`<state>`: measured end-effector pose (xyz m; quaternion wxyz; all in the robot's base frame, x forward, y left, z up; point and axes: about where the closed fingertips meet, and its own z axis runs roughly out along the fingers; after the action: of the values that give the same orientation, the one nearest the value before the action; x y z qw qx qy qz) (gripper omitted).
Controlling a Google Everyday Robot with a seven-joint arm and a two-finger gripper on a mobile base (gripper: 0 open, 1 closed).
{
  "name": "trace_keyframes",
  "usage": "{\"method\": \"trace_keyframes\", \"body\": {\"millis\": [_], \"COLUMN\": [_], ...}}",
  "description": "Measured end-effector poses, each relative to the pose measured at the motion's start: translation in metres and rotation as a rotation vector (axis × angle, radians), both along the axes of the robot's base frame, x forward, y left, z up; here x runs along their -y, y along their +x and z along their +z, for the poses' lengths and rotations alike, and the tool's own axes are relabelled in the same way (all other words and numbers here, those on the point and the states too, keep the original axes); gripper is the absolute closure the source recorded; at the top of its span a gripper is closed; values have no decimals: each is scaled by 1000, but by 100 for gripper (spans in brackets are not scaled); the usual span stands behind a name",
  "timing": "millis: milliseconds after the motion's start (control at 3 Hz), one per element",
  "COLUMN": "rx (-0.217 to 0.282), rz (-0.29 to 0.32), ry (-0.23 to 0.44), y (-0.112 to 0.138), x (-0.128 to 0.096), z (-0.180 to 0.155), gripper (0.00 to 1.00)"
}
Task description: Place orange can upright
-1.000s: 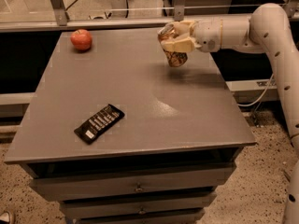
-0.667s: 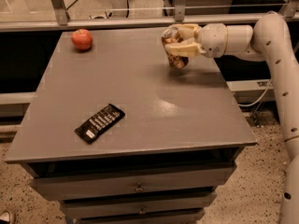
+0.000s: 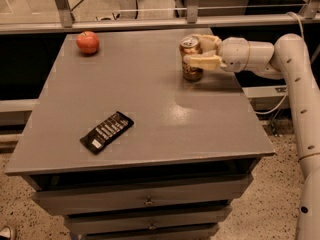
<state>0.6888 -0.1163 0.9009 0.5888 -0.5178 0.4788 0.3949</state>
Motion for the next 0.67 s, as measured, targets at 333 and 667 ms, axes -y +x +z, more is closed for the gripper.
{"method": "trace_keyframes", "body": {"millis": [333,667], "rx": [-1,-20], "rz": [0,-9], "ry": [1,-8], "y": [0,-1], "x": [0,11], "z": [0,-6], "gripper": [15,0]}}
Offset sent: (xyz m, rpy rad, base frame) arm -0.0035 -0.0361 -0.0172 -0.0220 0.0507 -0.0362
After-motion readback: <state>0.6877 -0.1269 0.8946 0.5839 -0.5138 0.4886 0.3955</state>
